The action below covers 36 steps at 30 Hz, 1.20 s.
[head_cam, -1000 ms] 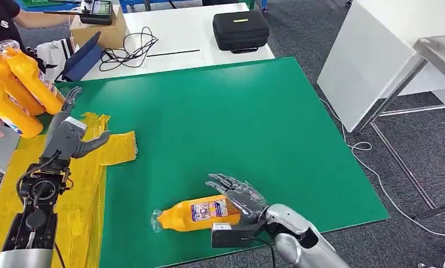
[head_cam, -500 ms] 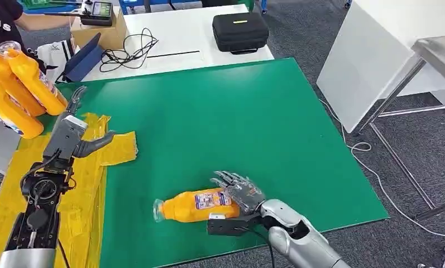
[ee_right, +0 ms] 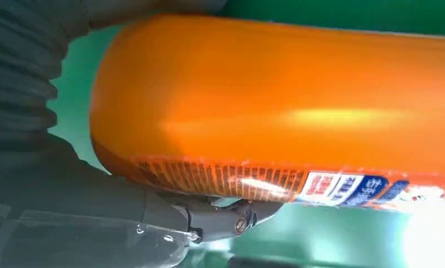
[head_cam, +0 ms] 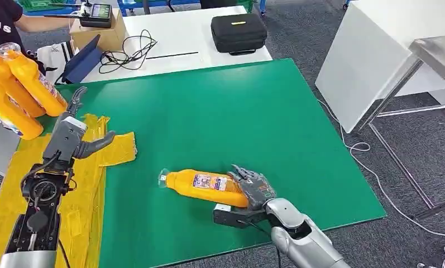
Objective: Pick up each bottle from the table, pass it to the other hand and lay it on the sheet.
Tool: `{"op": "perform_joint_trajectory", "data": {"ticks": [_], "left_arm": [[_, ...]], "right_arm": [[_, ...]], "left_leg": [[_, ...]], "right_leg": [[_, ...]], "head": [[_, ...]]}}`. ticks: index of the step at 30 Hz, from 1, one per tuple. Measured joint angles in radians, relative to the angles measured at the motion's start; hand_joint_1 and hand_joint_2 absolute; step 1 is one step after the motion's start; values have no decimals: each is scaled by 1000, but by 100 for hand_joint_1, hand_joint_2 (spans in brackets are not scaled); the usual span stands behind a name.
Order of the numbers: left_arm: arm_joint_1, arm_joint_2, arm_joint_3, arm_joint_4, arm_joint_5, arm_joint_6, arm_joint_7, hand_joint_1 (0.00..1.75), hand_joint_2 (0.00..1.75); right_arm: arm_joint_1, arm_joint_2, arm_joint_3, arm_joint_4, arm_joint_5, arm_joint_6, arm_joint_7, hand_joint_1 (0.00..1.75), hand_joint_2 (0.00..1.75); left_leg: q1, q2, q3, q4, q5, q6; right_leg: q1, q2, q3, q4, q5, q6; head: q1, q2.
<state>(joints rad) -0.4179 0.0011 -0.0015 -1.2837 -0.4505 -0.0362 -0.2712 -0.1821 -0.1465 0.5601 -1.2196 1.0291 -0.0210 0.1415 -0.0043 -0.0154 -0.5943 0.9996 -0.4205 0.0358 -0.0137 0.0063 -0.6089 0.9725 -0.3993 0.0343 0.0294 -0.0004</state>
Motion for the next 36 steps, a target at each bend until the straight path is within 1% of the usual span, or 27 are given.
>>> {"op": "perform_joint_trajectory", "data": {"ticks": [4, 11, 15, 20, 22, 26, 31, 33, 36], "left_arm": [[20, 0, 0, -11, 0, 0, 2, 0, 175], [21, -4, 0, -16, 0, -6, 5, 0, 175], [21, -6, 0, -16, 0, -6, 5, 0, 175], [22, -6, 0, -17, 0, -6, 5, 0, 175], [24, -6, 0, -19, 0, -6, 5, 0, 175], [48, -6, 0, -42, 0, 1, 5, 0, 175], [75, -18, 0, -56, 3, 6, -10, 0, 175], [76, -26, -1, -56, 4, 6, -13, 0, 175], [74, -36, -17, -56, 37, -26, -32, 0, 175]], "right_arm": [[16, 5, -57, -15, 26, 0, 2, 175, 175], [61, 16, -155, -61, 14, -19, -23, 175, 175], [87, 30, -189, -85, 2, -43, -37, 175, 175], [97, 35, -212, -97, 1, -47, -38, 175, 175], [100, 38, -218, -102, -11, -65, -48, 175, 175], [107, 61, -265, -129, -85, -196, -102, 175, 175], [120, 116, -365, -199, -234, -428, -224, 175, 175], [124, 143, -405, -224, -329, -484, -287, 175, 175], [130, 183, -462, -254, -553, -518, -434, 175, 175]], "left_leg": [[0, -1, 0, 0, 0, 0], [-1, -1, -2, 0, 1, 1], [-1, -1, -5, 0, 1, 1], [-1, -1, -7, 0, 1, 1], [-1, -1, -8, 0, 1, 1], [-1, -1, -8, 0, 1, 1], [-1, -1, -9, 0, 1, 1], [-1, -1, -9, 0, 1, 1], [-1, -1, -9, 0, 1, 1]], "right_leg": [[-1, 0, 0, 0, 0, 0], [-2, 0, -1, 0, 1, 1], [-2, 0, -4, 0, 0, 1], [-1, 0, -6, 0, 0, 1], [-1, 0, -6, 0, 0, 1], [-1, 0, -6, 0, 0, 1], [-1, -1, -7, 0, 0, 1], [-1, 0, -7, 0, 0, 1], [-1, 0, -8, 0, 0, 1]], "head": [[0, 0], [0, 0], [0, 0], [0, 0], [0, 0], [0, 0], [0, 0], [0, 0], [0, 0]]}}
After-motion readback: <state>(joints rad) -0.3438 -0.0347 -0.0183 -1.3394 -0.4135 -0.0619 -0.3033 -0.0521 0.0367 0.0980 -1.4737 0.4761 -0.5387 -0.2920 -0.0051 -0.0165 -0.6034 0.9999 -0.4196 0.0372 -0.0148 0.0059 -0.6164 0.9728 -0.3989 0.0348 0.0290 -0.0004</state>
